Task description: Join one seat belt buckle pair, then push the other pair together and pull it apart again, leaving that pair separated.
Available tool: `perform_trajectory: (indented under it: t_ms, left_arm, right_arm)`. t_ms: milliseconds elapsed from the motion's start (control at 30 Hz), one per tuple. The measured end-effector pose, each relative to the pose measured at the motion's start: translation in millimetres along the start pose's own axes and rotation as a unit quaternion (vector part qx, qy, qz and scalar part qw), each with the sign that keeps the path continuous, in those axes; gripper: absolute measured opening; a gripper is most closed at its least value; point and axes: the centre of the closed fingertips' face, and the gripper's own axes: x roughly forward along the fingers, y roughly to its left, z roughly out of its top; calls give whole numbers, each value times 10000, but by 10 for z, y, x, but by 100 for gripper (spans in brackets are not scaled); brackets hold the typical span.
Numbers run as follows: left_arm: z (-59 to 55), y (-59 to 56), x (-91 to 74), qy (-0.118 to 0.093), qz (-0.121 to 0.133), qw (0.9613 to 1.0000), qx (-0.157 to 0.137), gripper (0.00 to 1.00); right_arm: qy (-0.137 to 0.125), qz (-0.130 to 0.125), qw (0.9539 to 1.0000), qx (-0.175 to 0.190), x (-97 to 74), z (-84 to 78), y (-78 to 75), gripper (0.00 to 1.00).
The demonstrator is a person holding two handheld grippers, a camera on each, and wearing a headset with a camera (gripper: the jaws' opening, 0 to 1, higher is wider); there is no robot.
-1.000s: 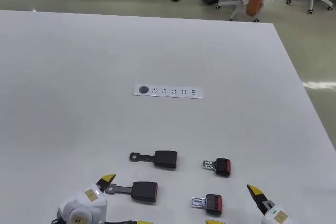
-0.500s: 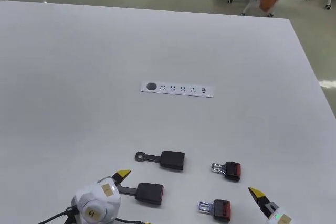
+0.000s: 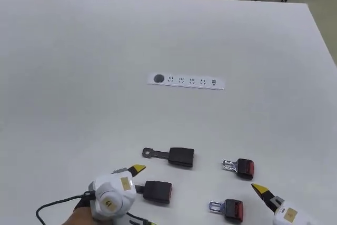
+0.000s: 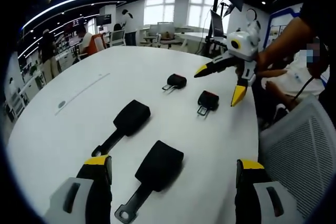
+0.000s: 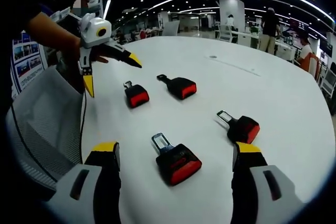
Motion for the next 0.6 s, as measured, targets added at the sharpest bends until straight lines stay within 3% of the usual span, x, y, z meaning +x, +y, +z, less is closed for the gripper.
perform_trajectory:
  t_ms: [133,333,400,600]
  left_arm:
    - [-53,2,81,133,-161,9997,126,98]
    - [-274,36,261,307,-300,9989,212,96]
    - [-249,26,267,385,-354,9981,314,96]
    - [-350,90,388,510,-435,9966,476,95]
  right_arm:
    - [138,216,9996,-113,62,-57,53,86]
    - [392,540,9974,-280,131,-187,94,84]
    - [429,596,9968,-316,144,-207,92,84]
    - [546,722,9948,-473,165,-259,51,80]
